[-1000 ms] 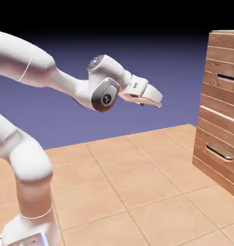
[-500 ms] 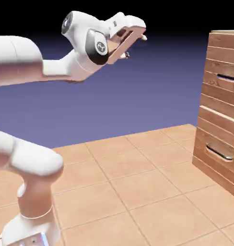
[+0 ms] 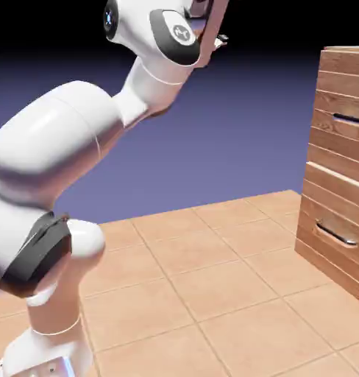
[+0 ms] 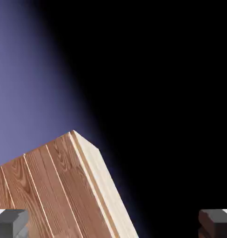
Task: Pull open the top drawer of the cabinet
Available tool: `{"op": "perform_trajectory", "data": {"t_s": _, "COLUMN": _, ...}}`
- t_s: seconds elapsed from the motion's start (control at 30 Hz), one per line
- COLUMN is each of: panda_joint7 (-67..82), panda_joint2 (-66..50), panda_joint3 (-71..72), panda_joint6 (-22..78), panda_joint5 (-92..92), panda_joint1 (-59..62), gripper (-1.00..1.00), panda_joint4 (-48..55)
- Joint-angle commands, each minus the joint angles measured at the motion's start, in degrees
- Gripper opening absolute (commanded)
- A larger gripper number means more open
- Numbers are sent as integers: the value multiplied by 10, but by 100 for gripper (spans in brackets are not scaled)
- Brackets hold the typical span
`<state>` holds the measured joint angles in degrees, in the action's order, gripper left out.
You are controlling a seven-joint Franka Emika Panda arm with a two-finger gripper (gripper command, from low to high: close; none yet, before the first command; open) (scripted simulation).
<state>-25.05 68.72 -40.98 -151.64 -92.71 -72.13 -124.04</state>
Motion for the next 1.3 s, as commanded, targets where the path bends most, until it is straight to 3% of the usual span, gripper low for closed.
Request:
{"op": "perform_trajectory", "data": {"t_s": 0.0, "panda_joint7": 5, "panda_joint2": 10, "panda_joint3": -11, "panda_joint6": 6, "panda_joint5": -25, "panda_joint1": -19, "gripper": 0, "panda_joint4": 10}}
{"op": "perform_trajectory", "data": {"t_s": 0.8, "panda_joint7": 117, "panda_joint2": 242, "panda_joint3": -275, "panda_joint6": 150, "panda_joint5": -623, "panda_joint1": -480, "gripper": 0, "panda_joint4": 248}}
{"op": "perform_trajectory", "data": {"t_s": 1.1, "panda_joint7": 146, "panda_joint2": 233, "panda_joint3": -282, "panda_joint6": 97, "panda_joint5": -629, "panda_joint1": -571, "gripper": 0, "panda_joint4": 393}}
{"op": "perform_trajectory", "data": {"t_s": 1.13, "panda_joint7": 146, "panda_joint2": 233, "panda_joint3": -282, "panda_joint6": 97, "panda_joint5": -629, "panda_joint1": -571, "gripper": -100, "panda_joint4": 393}}
{"op": "perform_trajectory", "data": {"t_s": 1.27, "panda_joint7": 134, "panda_joint2": 239, "panda_joint3": -281, "panda_joint6": 122, "panda_joint5": -632, "panda_joint1": -534, "gripper": -100, "panda_joint4": 330}}
